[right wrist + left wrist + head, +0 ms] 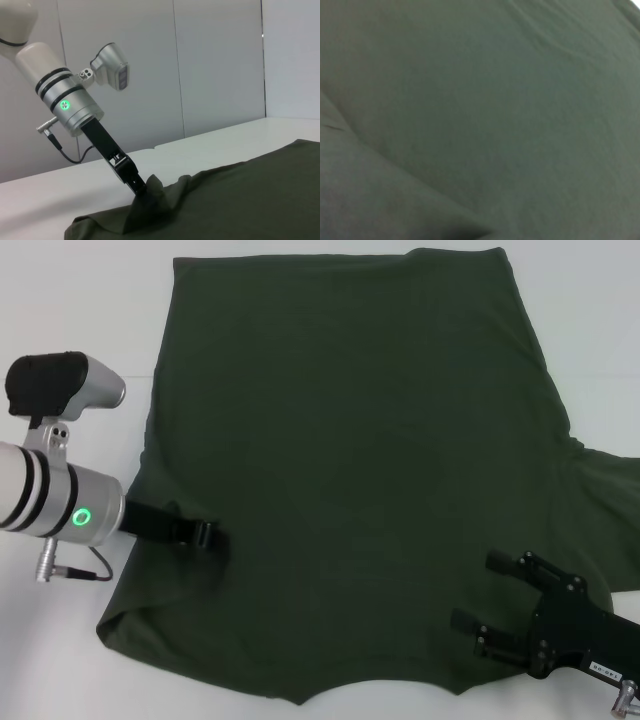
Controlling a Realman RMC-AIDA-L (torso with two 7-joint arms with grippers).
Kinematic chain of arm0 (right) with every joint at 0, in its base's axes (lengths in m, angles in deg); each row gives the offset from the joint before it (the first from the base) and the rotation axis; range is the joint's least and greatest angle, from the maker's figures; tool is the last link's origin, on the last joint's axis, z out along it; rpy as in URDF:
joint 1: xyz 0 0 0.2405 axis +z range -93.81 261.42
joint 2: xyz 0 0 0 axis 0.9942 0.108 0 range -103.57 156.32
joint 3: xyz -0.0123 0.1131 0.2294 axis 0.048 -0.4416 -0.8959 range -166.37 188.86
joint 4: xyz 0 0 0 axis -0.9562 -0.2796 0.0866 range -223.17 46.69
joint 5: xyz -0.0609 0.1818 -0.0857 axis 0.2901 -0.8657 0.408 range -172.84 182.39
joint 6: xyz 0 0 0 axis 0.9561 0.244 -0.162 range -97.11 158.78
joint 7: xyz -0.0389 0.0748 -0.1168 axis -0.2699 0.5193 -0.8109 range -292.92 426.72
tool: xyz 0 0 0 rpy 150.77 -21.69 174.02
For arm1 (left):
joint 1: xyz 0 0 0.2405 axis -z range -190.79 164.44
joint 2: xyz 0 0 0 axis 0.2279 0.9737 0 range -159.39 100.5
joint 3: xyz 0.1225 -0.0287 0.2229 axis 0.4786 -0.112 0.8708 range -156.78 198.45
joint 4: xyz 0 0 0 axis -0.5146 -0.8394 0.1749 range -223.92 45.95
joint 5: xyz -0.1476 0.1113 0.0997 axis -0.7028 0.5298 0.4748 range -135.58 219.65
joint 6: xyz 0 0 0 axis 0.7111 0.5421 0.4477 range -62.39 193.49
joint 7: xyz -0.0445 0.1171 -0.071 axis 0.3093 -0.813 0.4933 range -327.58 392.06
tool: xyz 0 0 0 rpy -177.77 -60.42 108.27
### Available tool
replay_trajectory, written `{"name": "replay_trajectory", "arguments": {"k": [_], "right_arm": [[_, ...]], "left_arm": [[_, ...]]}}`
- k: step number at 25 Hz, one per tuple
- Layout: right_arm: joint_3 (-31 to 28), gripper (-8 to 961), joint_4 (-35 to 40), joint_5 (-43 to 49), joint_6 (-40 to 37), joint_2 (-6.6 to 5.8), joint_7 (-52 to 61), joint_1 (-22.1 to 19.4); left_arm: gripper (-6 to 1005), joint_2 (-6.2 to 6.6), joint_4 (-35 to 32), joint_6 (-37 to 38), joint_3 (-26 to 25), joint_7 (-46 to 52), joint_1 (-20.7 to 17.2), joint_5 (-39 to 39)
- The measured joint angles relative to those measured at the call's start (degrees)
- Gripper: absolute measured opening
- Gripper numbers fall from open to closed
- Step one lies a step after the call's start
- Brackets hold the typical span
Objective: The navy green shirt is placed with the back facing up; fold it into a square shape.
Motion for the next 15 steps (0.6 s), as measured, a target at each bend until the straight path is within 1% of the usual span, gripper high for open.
{"name": "replay_trajectory", "arguments": {"k": [2, 4, 7, 9, 11, 13, 14, 15], "right_arm": [[0.0, 915, 0.0, 0.0, 0.0, 0.0, 0.0, 0.0], [0.1, 915, 0.0, 0.0, 0.0, 0.0, 0.0, 0.0], [0.2, 915, 0.0, 0.0, 0.0, 0.0, 0.0, 0.0], [0.1, 914, 0.0, 0.0, 0.0, 0.0, 0.0, -0.1], [0.0, 914, 0.0, 0.0, 0.0, 0.0, 0.0, -0.2], [0.0, 914, 0.0, 0.0, -0.1, 0.0, 0.0, -0.2], [-0.1, 915, 0.0, 0.0, -0.1, 0.0, 0.0, -0.2], [-0.1, 915, 0.0, 0.0, -0.2, -0.01, 0.0, -0.3]], "left_arm": [[69, 0.19, 0.9, 0.6, -0.1, 0.1, 0.0, -2.0], [74, 0.65, 2.3, 1.3, -0.8, 0.1, 0.0, -5.2], [82, 1.15, 5.3, 1.8, -3.0, -0.2, 0.0, -9.3], [299, 1.48, 7.5, 1.8, -3.8, -0.5, 0.1, -10.9], [396, 1.87, 9.1, 1.7, -4.2, -0.9, 0.3, -11.8], [493, 2.38, 10.0, 2.1, -5.8, -0.7, 0.1, -12.2], [541, 3.07, 10.4, 3.5, -9.6, -0.4, -0.4, -12.4], [542, 3.07, 10.4, 3.5, -9.6, -0.4, -0.4, -12.4]]}}
